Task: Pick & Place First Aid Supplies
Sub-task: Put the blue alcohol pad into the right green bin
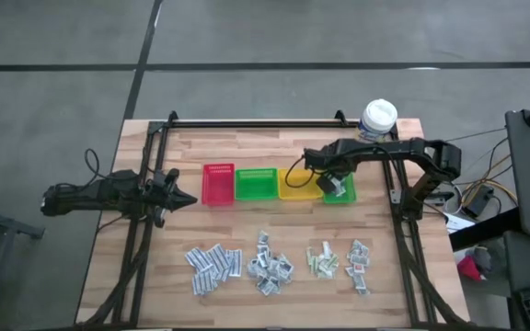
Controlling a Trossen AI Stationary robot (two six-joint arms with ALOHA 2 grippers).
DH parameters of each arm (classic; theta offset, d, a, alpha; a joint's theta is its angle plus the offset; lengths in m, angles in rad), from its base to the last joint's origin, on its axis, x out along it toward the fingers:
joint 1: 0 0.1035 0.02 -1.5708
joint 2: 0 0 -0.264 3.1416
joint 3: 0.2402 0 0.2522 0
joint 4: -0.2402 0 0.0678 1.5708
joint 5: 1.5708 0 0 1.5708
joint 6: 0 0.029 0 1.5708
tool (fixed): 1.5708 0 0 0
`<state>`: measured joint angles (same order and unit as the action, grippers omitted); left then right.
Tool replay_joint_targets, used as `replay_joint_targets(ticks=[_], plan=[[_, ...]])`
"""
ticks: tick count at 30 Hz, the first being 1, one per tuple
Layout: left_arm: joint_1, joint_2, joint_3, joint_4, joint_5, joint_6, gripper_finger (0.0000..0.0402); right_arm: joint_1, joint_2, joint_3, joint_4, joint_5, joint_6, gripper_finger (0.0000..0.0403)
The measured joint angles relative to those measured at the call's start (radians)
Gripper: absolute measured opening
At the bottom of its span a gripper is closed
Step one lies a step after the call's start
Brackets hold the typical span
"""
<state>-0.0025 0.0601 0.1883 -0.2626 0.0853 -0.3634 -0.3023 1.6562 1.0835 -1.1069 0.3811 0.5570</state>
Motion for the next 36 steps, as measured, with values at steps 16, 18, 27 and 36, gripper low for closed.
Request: replay_joint_targets(ticks=[16, 18, 27, 36], plan=[[0.000, 0.000, 0.000, 0.000, 0.000, 0.000, 0.0000, -0.002, 0.000, -0.069, 0.055, -0.112, 0.016, 0.0008], [0.000, 0.000, 0.000, 0.000, 0.000, 0.000, 0.0000, -0.002, 0.000, -0.073, 0.057, -0.113, 0.016, 0.0008], [0.000, 0.000, 0.000, 0.000, 0.000, 0.000, 0.0000, -0.002, 0.001, -0.074, 0.089, -0.113, 0.009, 0.0013], [0.000, 0.000, 0.000, 0.000, 0.000, 0.000, 0.0000, -0.002, 0.001, -0.074, 0.091, -0.119, 0.007, 0.0066]])
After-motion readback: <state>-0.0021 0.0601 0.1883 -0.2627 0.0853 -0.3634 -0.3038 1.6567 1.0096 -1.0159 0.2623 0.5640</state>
